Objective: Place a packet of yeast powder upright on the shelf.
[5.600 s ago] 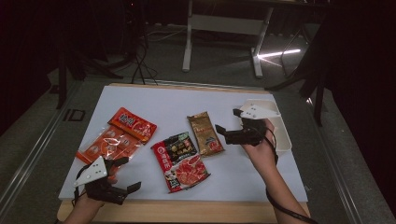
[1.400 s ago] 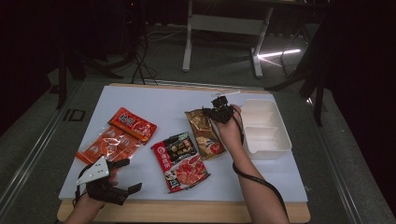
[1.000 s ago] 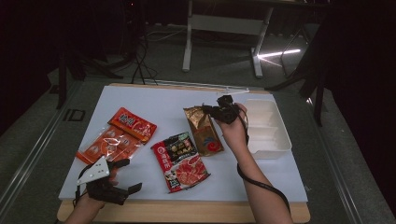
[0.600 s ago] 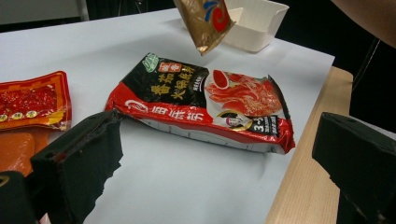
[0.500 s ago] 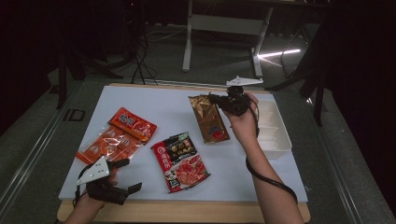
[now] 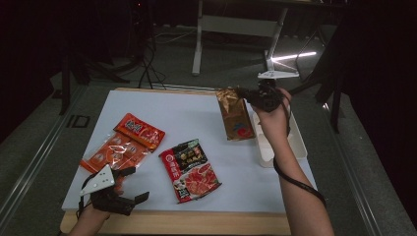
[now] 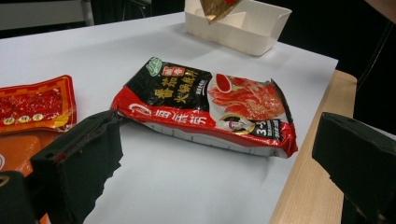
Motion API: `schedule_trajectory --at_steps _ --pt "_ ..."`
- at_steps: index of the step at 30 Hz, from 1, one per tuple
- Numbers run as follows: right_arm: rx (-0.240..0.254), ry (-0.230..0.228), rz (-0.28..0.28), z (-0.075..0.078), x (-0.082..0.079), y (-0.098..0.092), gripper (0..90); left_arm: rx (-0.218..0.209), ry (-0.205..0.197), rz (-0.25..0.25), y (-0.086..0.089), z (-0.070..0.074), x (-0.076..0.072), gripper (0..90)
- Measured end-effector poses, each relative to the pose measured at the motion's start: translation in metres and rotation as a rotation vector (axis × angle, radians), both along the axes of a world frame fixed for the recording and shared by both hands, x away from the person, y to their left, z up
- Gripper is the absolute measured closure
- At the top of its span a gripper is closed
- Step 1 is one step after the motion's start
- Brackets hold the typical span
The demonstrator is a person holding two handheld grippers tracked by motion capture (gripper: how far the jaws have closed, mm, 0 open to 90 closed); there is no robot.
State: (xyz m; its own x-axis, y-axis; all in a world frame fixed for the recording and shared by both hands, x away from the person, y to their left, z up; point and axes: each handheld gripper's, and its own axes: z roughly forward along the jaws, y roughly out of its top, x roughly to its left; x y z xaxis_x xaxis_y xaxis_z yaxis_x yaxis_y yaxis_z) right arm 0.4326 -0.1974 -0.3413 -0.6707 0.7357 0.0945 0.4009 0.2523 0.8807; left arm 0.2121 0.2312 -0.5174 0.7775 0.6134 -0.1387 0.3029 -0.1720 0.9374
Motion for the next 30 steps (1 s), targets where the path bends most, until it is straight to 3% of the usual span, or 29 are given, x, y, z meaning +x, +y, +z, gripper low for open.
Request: schedule_trajectory --at_steps 12,21,26,28,30 --pt "0.059 -0.014 -0.083 0.02 0.02 -0.045 89.8 0.001 0.005 0.049 0.009 -0.001 -0.01 2.0" --pt "0.045 -0.033 -0.128 0.029 0.033 -0.064 89.7 -0.002 0.007 0.094 0.018 -0.001 -0.021 2.1" --pt "0.03 -0.035 -0.144 0.03 0.037 -0.069 89.7 -0.003 0.012 0.107 0.021 -0.001 -0.024 2.1" --pt "0.007 -0.037 -0.178 0.028 0.042 -0.077 89.6 0.003 0.014 0.106 0.02 -0.001 -0.024 2.1" --pt "0.015 -0.031 -0.193 0.025 0.046 -0.082 89.7 0.005 0.014 0.105 0.02 -0.001 -0.025 2.0"
